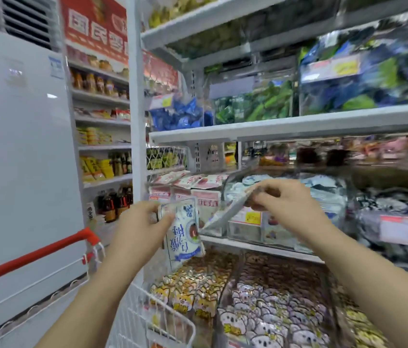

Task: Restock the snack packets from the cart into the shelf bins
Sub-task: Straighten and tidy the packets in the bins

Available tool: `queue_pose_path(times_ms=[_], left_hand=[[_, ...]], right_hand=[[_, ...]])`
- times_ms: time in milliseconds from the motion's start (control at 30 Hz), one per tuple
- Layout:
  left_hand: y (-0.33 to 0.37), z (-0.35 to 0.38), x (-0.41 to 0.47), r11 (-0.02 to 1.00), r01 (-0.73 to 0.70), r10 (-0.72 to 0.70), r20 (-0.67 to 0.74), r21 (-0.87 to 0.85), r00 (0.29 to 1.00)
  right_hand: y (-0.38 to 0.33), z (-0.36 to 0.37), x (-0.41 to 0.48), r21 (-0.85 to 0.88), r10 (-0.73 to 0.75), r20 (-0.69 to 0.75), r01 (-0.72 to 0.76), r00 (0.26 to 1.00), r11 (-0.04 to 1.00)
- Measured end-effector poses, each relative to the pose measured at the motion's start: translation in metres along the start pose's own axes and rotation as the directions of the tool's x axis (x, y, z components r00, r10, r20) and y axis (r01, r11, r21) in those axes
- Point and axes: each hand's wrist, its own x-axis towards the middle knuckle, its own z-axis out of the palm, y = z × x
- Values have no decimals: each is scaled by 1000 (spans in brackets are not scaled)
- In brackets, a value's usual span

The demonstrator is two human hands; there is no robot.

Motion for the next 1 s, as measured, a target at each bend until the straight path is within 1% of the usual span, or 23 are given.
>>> queue_pose_path(times_ms=[67,100,167,233,267,333,367,400,433,500,533,600,633,700,733,767,833,900,933,1000], left_hand=[[20,7,11,997,2,-2,0,-80,1000],[29,11,16,992,11,-9,12,-125,1000],[46,21,27,981,8,-2,30,-196,1000],[62,32,40,968,-28,32,15,-249,999],[72,36,44,963,-36,44,24,-269,999],[89,45,53,947,-43,62,49,-320,997],[97,49,56,943,-44,67,58,-330,996],[104,53,60,942,-44,72,71,-332,995],[108,59,64,942,-49,78,74,-331,994],[112,69,73,937,-55,83,68,-346,994],[115,74,76,931,-57,87,69,-360,994],[121,80,79,919,-62,98,74,-389,992],[123,84,80,912,-64,104,79,-405,991],[124,92,80,908,-67,113,88,-414,990],[124,94,80,905,-64,114,93,-419,989],[123,96,79,901,-57,109,97,-430,989],[122,99,79,897,-45,105,113,-441,988],[121,101,78,890,-51,113,111,-454,987],[120,101,78,888,-52,114,108,-456,988],[117,101,77,894,-51,108,102,-445,989]], right_hand=[[0,-20,5,128,40,-92,-28,995,991],[1,-30,8,162,56,-123,-35,991,986],[7,-48,17,172,96,-196,-63,976,983],[24,-66,35,139,161,-268,-127,950,982],[33,-75,44,116,190,-276,-163,942,980],[50,-93,64,73,243,-247,-232,938,970],[57,-101,73,26,264,-218,-265,940,964],[61,-109,79,-56,269,-184,-283,945,957],[64,-115,85,-181,267,-148,-291,952,939],[71,-123,98,-439,275,-48,-267,960,858],[72,-123,102,-547,293,3,-244,956,801],[71,-119,106,-718,317,43,-191,947,669],[68,-114,105,-796,296,27,-158,955,584],[61,-103,99,-910,183,3,-73,983,409],[59,-98,95,-927,134,16,-35,991,374],[57,-93,91,-925,118,52,3,992,379],[56,-85,80,-885,155,152,64,976,461],[55,-85,72,-836,236,267,102,934,539],[54,-89,70,-818,273,319,119,908,562],[53,-96,68,-801,292,400,177,869,572]])
